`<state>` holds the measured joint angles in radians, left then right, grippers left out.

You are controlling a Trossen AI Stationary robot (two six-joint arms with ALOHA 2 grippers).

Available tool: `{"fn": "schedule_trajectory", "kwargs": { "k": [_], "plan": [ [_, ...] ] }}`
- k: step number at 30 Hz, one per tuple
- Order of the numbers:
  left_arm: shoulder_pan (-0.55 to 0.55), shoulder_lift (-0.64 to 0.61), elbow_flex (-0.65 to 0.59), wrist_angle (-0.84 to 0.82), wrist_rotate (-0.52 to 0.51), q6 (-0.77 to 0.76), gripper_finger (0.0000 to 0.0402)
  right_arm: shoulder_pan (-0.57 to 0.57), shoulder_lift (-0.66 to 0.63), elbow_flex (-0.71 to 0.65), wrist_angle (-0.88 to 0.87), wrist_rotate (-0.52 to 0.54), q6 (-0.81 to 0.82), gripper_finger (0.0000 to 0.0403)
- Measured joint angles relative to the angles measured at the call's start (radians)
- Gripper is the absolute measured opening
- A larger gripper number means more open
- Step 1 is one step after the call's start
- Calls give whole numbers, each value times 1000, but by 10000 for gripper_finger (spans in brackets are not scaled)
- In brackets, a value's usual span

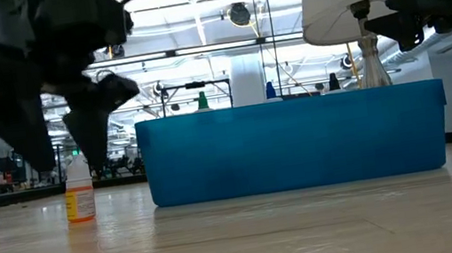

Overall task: Pick & Place food coloring
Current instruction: Put the small orange food coloring bottle into the blue bin

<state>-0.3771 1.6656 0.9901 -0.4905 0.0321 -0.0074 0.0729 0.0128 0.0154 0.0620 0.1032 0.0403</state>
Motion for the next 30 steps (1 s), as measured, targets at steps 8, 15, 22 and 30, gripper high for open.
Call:
{"fn": "schedule_trajectory", "kwargs": {
  "k": [8,15,22,30],
  "plan": [
    [18,53,-1,12,75,3,230,0,10,0,29,0,0,263],
    [17,52,-1,16,76,21,230,0,13,0,32,0,0,263],
    [19,52,0,21,72,53,230,0,13,0,32,0,0,263],
    [37,52,0,27,-9,11,230,0,13,0,32,0,0,263]
  ]
}}
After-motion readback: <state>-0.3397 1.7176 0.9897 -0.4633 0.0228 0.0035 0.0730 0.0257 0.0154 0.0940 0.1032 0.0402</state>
